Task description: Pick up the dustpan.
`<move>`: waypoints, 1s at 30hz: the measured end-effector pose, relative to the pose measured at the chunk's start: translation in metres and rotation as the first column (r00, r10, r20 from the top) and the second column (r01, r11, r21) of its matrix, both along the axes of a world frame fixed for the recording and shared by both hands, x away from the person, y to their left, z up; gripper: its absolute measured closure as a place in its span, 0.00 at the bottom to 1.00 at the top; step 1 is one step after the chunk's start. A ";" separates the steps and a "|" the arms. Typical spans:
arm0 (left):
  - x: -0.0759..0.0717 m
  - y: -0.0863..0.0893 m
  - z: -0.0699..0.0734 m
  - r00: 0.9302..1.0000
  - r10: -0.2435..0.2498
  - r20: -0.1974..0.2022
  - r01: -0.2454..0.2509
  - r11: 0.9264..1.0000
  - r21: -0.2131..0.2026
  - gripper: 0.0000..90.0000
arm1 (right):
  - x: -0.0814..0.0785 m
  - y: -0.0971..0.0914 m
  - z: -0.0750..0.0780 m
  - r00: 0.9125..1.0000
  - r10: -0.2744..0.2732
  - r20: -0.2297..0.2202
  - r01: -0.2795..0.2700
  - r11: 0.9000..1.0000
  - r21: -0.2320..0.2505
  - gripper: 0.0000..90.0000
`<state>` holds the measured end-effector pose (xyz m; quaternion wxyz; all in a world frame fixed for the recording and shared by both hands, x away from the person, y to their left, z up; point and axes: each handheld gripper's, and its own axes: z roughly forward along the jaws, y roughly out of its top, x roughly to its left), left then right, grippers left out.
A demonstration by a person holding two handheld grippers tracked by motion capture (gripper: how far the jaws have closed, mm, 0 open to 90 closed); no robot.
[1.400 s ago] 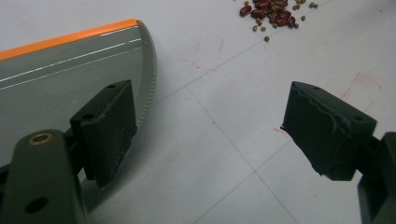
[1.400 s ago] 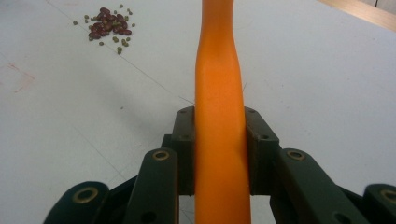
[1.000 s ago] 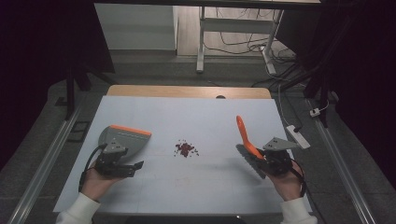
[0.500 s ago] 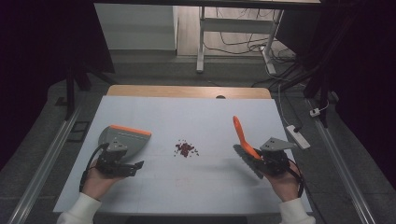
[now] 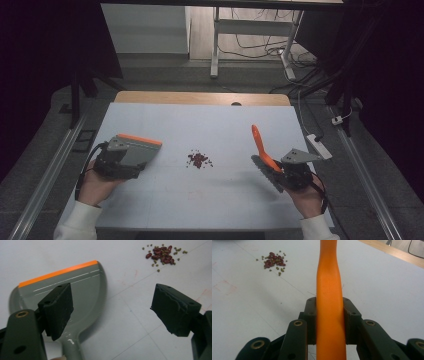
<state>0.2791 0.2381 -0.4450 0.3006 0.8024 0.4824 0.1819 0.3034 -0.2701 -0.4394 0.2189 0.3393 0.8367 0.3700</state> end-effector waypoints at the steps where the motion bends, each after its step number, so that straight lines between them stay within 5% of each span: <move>1: 0.000 0.002 0.001 1.000 0.005 -0.003 -0.005 1.000 0.004 0.21 | 0.000 0.000 -0.001 1.000 -0.004 0.000 0.004 1.000 -0.008 0.78; 11: -0.001 0.024 -0.001 0.996 0.044 -0.073 -0.047 0.998 -0.036 0.21 | 0.003 -0.002 -0.004 1.000 -0.009 -0.011 0.009 1.000 -0.011 0.78; 15: -0.003 0.030 0.000 0.992 0.075 -0.097 -0.077 0.997 -0.012 0.21 | 0.002 -0.001 -0.005 1.000 -0.007 -0.013 0.007 1.000 -0.015 0.78; 25: -0.002 0.038 -0.015 0.973 0.107 -0.203 -0.095 0.993 0.067 0.21 | 0.002 0.004 -0.007 1.000 0.002 -0.018 -0.003 1.000 -0.025 0.78; 30: 0.001 0.039 -0.027 0.958 0.129 -0.257 -0.109 0.990 0.092 0.21 | 0.002 0.005 -0.008 1.000 0.006 -0.018 -0.006 1.000 -0.028 0.78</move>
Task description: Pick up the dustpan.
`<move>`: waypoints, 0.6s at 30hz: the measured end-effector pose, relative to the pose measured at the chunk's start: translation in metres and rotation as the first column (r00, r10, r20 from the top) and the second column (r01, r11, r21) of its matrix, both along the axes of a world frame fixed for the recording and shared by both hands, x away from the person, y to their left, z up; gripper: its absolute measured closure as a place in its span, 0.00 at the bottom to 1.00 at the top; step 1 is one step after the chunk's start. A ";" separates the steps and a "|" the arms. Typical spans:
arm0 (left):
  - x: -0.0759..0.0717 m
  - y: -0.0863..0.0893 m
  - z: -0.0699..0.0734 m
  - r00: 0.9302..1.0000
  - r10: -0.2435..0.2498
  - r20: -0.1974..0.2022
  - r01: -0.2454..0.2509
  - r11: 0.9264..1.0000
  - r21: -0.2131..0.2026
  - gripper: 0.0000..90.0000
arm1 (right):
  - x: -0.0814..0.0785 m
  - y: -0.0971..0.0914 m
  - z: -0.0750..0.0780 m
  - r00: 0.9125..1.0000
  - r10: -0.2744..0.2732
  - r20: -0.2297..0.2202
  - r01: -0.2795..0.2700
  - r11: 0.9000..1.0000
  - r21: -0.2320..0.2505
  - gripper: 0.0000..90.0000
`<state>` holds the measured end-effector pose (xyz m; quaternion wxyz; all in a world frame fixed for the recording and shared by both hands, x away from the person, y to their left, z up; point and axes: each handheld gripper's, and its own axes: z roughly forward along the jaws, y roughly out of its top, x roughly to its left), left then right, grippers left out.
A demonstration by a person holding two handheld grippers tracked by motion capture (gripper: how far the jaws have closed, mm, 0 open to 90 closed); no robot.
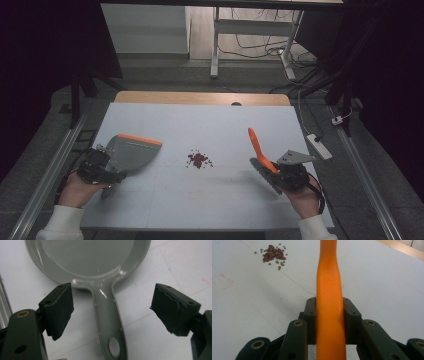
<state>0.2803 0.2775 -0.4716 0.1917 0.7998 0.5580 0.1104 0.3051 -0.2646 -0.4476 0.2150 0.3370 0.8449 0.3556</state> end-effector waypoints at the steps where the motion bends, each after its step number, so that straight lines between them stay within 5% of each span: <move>1: 0.000 0.000 -0.002 1.000 -0.005 -0.018 0.005 1.000 0.001 0.21 | 0.000 0.000 0.000 1.000 0.001 0.001 -0.001 1.000 0.000 0.78; 8: 0.008 0.002 -0.018 0.996 0.032 -0.077 -0.029 0.999 0.032 0.23 | 0.000 0.001 -0.003 1.000 0.005 -0.003 -0.005 1.000 -0.005 0.78; 18: 0.013 0.004 -0.033 0.992 0.029 -0.127 -0.030 1.000 -0.006 0.23 | 0.000 0.002 -0.004 1.000 0.011 -0.002 -0.011 1.000 -0.019 0.78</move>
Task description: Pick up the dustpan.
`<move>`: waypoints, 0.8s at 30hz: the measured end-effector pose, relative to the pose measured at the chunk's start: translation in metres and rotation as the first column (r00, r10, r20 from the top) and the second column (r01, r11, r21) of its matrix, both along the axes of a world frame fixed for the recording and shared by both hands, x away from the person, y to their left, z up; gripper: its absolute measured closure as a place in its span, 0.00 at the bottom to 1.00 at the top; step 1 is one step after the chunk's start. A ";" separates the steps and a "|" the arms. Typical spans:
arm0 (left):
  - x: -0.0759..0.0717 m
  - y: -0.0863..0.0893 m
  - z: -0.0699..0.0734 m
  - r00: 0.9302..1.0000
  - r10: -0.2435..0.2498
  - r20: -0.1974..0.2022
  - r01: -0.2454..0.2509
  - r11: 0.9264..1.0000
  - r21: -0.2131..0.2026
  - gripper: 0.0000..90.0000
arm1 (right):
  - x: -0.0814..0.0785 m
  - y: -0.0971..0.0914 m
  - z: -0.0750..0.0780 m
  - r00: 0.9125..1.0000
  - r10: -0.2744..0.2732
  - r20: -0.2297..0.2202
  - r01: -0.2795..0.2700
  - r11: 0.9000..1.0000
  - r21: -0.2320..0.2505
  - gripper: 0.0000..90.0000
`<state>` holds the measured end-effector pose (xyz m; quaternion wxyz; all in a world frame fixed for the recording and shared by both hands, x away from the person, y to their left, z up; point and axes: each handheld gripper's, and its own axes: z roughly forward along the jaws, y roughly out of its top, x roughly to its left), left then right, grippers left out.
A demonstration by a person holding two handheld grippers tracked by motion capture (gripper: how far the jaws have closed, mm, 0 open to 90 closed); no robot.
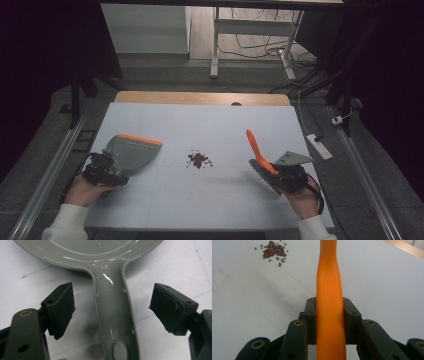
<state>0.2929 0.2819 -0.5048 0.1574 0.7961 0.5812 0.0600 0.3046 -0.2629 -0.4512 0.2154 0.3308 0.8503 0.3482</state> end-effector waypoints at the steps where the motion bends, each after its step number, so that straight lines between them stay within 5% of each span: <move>1: 0.001 0.001 -0.001 1.000 0.010 -0.005 -0.010 1.000 -0.007 0.23 | 0.000 0.000 0.000 1.000 -0.001 0.000 0.001 1.000 0.001 0.78; 24: 0.009 0.005 -0.014 0.998 0.061 0.005 -0.061 0.997 -0.046 0.46 | 0.001 -0.002 -0.001 1.000 -0.002 -0.003 0.002 1.000 -0.007 0.78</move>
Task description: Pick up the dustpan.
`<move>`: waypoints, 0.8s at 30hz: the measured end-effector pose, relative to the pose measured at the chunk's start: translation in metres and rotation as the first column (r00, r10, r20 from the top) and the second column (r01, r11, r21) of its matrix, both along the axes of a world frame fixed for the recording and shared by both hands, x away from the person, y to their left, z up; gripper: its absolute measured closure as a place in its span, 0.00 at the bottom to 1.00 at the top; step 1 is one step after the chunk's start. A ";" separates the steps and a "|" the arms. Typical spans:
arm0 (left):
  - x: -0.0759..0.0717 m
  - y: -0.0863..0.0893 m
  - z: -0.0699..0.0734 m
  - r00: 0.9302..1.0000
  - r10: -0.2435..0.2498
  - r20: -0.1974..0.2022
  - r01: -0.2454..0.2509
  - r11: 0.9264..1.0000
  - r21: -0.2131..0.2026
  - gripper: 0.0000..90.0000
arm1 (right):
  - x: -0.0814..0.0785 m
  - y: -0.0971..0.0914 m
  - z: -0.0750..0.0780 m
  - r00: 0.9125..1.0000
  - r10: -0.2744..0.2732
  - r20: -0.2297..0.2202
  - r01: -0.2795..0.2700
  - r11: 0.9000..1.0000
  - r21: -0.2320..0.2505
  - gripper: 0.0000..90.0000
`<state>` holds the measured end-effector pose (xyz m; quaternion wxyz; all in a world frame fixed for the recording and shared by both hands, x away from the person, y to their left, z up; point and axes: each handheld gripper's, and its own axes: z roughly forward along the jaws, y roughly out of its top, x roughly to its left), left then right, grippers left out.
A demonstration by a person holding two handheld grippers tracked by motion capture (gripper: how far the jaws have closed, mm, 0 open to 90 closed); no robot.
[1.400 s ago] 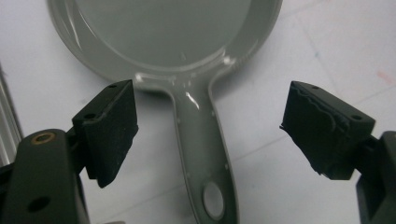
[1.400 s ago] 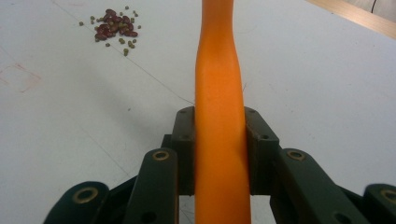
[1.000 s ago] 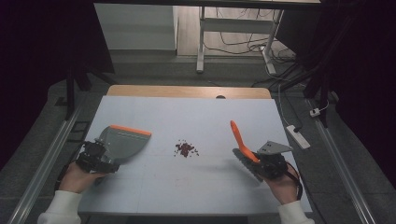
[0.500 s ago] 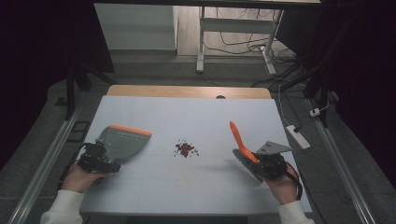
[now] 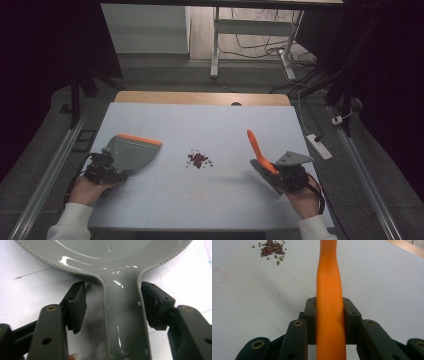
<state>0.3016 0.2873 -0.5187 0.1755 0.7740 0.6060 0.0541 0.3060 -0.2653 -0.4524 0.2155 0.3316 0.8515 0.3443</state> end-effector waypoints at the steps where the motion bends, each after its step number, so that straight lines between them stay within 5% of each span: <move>1: 0.000 0.000 0.000 1.000 0.006 0.003 -0.006 1.000 -0.003 0.48 | 0.000 0.000 0.000 1.000 -0.003 -0.003 0.003 1.000 0.000 0.78; 14: 0.001 0.000 0.002 1.000 0.012 0.013 -0.011 0.998 -0.058 0.67 | 0.001 0.000 -0.002 1.000 -0.005 -0.010 0.005 1.000 -0.007 0.78; 24: 0.000 0.002 0.003 1.000 0.006 0.028 -0.005 0.998 -0.057 0.68 | 0.001 0.000 -0.003 1.000 -0.006 -0.014 0.006 1.000 -0.010 0.78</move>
